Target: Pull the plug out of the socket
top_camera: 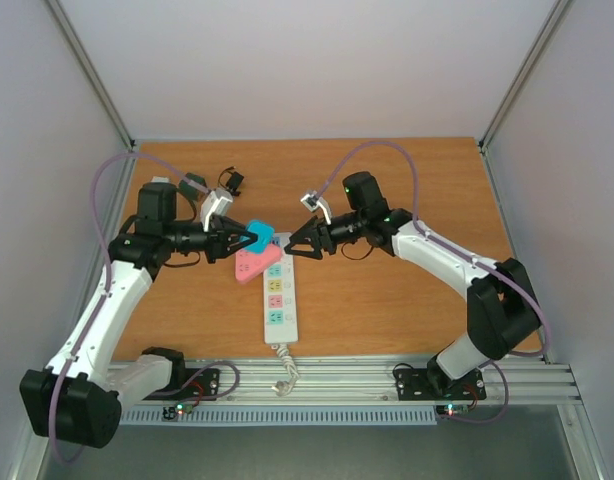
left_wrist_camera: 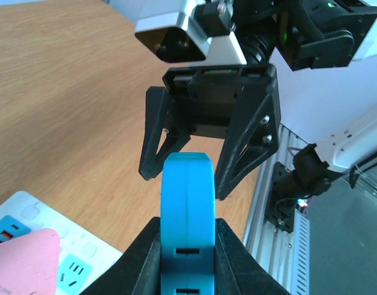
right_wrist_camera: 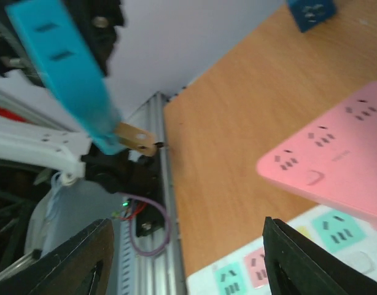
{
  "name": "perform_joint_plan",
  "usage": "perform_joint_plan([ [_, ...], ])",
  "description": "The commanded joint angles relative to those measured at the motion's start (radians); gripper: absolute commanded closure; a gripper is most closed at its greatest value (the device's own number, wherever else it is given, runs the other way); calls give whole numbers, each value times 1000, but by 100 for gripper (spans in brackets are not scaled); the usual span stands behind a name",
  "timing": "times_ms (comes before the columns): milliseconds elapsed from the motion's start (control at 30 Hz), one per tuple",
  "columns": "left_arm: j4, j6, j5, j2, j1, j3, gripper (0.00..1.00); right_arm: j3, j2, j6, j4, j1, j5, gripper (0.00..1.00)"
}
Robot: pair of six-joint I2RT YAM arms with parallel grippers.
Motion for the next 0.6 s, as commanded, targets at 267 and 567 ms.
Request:
perform_joint_plan([
  [267, 28, 61, 205, -34, -10, -50, 99, 55, -116, -120, -157, 30, -220, 33],
  [567, -13, 113, 207, -26, -80, -51, 99, 110, -102, -78, -160, 109, -150, 37],
])
